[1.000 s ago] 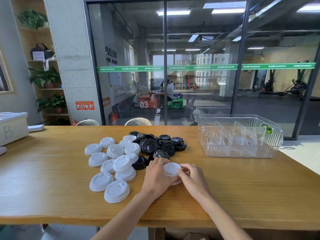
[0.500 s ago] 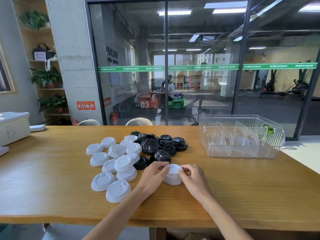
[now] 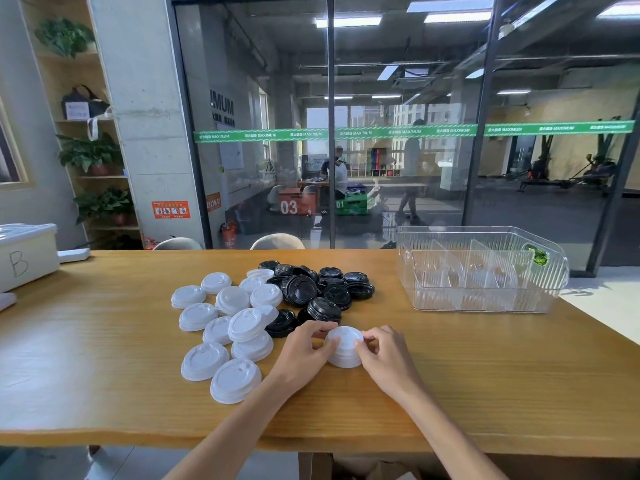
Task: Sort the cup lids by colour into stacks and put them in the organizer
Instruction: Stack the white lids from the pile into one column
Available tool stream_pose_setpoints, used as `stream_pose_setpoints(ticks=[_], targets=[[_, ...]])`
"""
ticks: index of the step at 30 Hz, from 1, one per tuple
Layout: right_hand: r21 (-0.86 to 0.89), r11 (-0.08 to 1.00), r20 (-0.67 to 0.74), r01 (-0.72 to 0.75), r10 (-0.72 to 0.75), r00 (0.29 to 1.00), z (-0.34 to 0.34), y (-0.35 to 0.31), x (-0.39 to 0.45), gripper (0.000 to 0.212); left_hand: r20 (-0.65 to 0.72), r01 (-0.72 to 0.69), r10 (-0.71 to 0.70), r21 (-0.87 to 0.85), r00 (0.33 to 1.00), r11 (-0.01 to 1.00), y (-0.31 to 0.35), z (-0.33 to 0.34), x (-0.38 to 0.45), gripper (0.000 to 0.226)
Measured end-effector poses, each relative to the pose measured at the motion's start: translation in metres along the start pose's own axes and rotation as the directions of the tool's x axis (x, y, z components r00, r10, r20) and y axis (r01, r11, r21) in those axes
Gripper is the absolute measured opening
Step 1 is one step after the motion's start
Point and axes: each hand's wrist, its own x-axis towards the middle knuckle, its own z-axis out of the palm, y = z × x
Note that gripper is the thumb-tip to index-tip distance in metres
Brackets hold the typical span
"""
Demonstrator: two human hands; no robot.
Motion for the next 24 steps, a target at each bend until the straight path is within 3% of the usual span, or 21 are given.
stream_pose_setpoints(ticks=[18, 24], targets=[[0.028, 1.0, 0.005, -0.014, 0.014, 1.0, 0.003, 0.007, 0.002, 0.031, -0.02, -0.036, 0.037, 0.028, 0.999, 0.999, 0.006, -0.01, 0.001, 0.038], [0.047, 0.999, 0.009, -0.018, 0.018, 1.0, 0.001, 0.006, 0.001, 0.032, -0.237, 0.024, 0.042, 0.269, 0.971, 0.963, -0.004, -0.069, 0.014, 0.034]])
